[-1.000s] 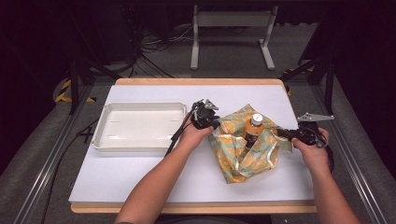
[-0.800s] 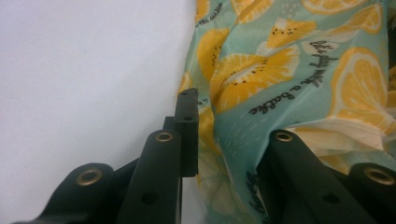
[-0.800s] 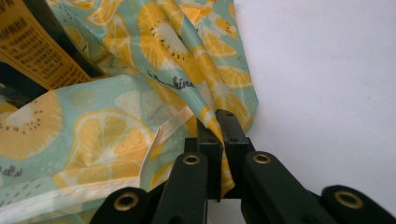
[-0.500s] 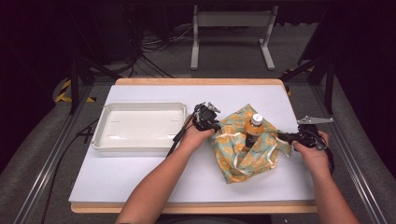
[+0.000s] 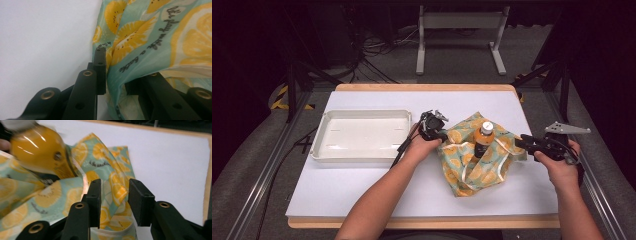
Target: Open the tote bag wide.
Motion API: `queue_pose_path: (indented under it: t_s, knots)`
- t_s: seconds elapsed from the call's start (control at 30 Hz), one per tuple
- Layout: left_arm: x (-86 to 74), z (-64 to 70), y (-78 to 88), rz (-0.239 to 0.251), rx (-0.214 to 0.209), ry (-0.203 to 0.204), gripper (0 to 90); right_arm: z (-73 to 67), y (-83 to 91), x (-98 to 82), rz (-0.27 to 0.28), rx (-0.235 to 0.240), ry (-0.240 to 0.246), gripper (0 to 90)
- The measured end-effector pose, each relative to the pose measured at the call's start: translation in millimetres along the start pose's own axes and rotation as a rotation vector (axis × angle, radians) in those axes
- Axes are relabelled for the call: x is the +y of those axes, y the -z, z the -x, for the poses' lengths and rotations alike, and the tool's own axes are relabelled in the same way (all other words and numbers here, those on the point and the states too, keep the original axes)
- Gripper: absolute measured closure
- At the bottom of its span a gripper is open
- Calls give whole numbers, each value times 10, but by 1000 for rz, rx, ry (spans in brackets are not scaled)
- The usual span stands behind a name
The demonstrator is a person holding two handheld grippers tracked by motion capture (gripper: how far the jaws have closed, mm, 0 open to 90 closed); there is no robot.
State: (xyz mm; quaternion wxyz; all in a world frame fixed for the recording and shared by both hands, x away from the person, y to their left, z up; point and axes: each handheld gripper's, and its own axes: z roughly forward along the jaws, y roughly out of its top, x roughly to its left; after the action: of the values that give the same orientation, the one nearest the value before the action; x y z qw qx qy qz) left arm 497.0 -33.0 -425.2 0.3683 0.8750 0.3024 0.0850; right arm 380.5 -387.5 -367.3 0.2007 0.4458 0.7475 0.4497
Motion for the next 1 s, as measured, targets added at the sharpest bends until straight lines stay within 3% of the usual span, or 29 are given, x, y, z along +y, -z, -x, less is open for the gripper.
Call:
queue_pose_path:
  t_s: [0.13, 0.23, 0.37, 0.5, 0.73, 0.83, 1.0]
  knots:
    - [2, 9, -2, 3, 1, -3, 747, -157, 50, 62, 31, 29, 59, 633]
    - [4, 15, -1, 5, -1, -9, 747, -253, 38, 86, 51, 88, 76, 645]
    - [5, 24, 4, 5, -4, -7, 744, -336, -54, 74, 13, 134, 110, 636]
    - [5, 26, 4, 10, -6, -8, 742, -376, -196, 37, -16, 171, 145, 580]
    - [-9, 51, 15, 15, -23, -15, 728, -363, -380, -59, -10, 200, 187, 495]
    - [-23, 70, 38, 16, -34, -17, 716, -332, -432, -134, 12, 217, 172, 471]
    - [-27, 88, 85, 22, -50, -9, 681, -342, -486, -217, -10, 224, 181, 466]
